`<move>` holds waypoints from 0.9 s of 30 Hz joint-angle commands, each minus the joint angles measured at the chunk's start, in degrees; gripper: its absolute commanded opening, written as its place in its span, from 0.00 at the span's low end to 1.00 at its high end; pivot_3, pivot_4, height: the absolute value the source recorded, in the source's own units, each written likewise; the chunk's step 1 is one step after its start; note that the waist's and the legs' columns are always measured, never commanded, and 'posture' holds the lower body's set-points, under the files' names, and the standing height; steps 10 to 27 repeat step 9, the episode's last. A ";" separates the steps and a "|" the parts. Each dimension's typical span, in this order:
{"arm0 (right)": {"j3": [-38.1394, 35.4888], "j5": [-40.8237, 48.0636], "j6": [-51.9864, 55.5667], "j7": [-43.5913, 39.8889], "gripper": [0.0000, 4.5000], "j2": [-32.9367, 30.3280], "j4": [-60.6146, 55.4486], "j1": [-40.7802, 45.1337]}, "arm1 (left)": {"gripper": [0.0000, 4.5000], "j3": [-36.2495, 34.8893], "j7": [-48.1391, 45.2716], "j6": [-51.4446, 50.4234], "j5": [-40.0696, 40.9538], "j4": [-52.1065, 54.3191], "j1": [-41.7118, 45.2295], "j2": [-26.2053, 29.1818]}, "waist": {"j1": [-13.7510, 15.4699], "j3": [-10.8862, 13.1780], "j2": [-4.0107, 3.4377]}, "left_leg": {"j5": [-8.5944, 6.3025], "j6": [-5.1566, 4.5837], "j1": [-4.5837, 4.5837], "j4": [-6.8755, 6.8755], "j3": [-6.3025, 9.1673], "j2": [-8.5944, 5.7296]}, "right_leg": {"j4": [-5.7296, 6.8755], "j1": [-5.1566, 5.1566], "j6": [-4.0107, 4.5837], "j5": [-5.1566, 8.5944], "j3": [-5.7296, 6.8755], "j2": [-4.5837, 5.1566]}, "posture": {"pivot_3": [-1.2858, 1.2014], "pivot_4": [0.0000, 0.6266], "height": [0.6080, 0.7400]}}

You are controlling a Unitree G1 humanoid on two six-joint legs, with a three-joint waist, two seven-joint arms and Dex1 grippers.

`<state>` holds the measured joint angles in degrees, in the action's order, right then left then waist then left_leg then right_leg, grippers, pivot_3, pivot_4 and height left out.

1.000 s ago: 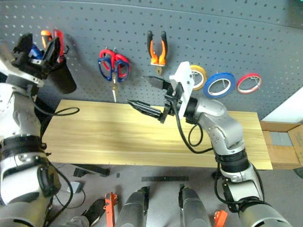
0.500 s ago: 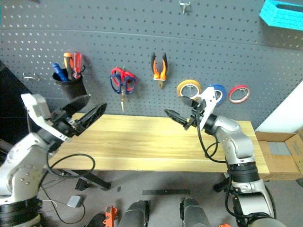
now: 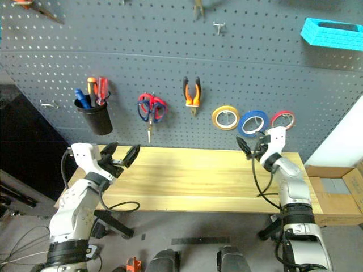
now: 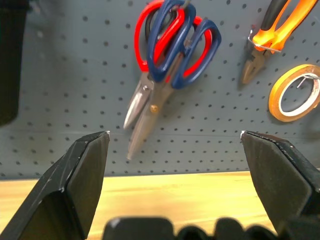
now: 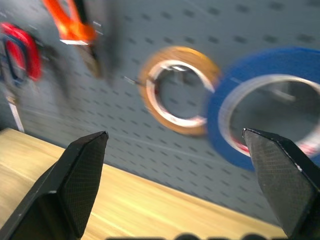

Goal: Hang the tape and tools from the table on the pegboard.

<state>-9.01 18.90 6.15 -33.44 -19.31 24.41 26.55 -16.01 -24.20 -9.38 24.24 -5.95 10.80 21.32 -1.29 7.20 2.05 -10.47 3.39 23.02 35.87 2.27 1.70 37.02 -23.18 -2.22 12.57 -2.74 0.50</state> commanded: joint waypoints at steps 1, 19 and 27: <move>-1.09 -1.01 -3.46 0.46 1.00 -0.14 1.90 -0.44 | 0.99 -1.35 1.83 3.82 -3.40 -5.85 2.33 1.08 | -0.44 -0.51 -0.07 | 0.00 0.00 -0.06 -0.01 0.00 0.00 | 0.01 0.03 0.00 0.00 -0.01 -0.01 | 0.52 0.06 1.00; -1.08 -1.24 -4.06 1.11 1.00 1.87 2.32 -1.12 | 0.99 -1.32 2.21 4.83 -5.14 -7.35 -0.03 0.63 | -1.11 -0.65 -0.15 | 0.00 -0.01 -0.09 0.01 -0.04 0.01 | 0.09 0.02 -0.01 0.00 -0.12 -0.03 | 0.53 0.05 1.00; -1.08 -1.24 -4.06 1.11 1.00 1.87 2.32 -1.12 | 0.99 -1.32 2.21 4.83 -5.14 -7.35 -0.03 0.63 | -1.11 -0.65 -0.15 | 0.00 -0.01 -0.09 0.01 -0.04 0.01 | 0.09 0.02 -0.01 0.00 -0.12 -0.03 | 0.53 0.05 1.00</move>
